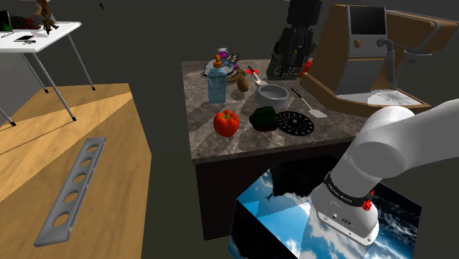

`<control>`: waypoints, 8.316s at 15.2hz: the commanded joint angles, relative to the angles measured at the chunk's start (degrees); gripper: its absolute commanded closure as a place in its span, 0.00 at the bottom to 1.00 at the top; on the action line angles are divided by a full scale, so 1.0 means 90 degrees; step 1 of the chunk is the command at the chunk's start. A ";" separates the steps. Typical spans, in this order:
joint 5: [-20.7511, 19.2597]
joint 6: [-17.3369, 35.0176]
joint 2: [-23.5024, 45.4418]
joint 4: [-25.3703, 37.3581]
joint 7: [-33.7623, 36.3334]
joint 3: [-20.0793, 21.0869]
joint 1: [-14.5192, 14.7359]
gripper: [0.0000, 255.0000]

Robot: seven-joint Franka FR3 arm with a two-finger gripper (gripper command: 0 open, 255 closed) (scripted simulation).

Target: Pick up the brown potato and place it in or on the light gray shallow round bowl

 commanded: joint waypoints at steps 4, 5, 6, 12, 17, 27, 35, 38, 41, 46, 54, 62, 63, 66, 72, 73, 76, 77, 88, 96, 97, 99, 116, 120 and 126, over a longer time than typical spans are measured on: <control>-0.0049 0.0445 0.0676 0.0175 0.0129 -0.0017 -0.0121 0.00; -0.0066 0.0582 0.0906 0.0249 0.0173 -0.0026 -0.0159 0.00; -0.0082 0.0714 0.1136 0.0330 0.0218 -0.0036 -0.0198 0.00; -0.0178 0.1373 0.2540 0.0964 0.0494 -0.0125 -0.0413 0.00; -0.0239 0.1742 0.3716 0.1680 0.0721 -0.0244 -0.0570 0.00; -0.0235 0.1977 0.6082 0.3627 0.1124 -0.0547 -0.0888 0.00; -0.0093 0.1640 0.8106 0.5834 0.1421 -0.0783 -0.1247 0.00; -0.0021 0.1363 0.8927 0.6878 0.1544 -0.0849 -0.1426 0.00; -0.0020 0.1643 0.8884 0.6554 0.1534 -0.0845 -0.1405 0.00; -0.0011 0.2046 0.8860 0.6127 0.1518 -0.0840 -0.1378 0.00; -0.0011 0.2045 0.8861 0.6128 0.1518 -0.0840 -0.1378 0.00; -0.0011 0.2044 0.8861 0.6129 0.1518 -0.0840 -0.1378 1.00; -0.0011 0.2044 0.8861 0.6129 0.1518 -0.0840 -0.1378 1.00; -0.0019 0.1910 0.8803 0.6207 0.1527 -0.0844 -0.1379 1.00; -0.0040 0.1478 0.8668 0.6505 0.1553 -0.0855 -0.1386 1.00; -0.0043 0.1403 0.8650 0.6562 0.1557 -0.0857 -0.1387 1.00; -0.0050 0.1174 0.8606 0.6748 0.1570 -0.0861 -0.1394 1.00; -0.0052 0.1095 0.8594 0.6816 0.1574 -0.0862 -0.1397 1.00; -0.0060 0.0248 0.8582 0.7654 0.1618 -0.0867 -0.1439 1.00; -0.0371 0.1344 0.6400 0.4370 0.1104 -0.1125 -0.1552 1.00; -0.0417 0.1428 0.6176 0.4064 0.1043 -0.1160 -0.1578 1.00; -0.0514 0.1573 0.5745 0.3493 0.0921 -0.1233 -0.1638 1.00; -0.0571 0.2856 0.5593 0.2059 0.0703 -0.1328 -0.1743 1.00; -0.0571 0.2856 0.5594 0.2060 0.0703 -0.1328 -0.1743 1.00; -0.0571 0.2856 0.5594 0.2060 0.0703 -0.1328 -0.1743 0.00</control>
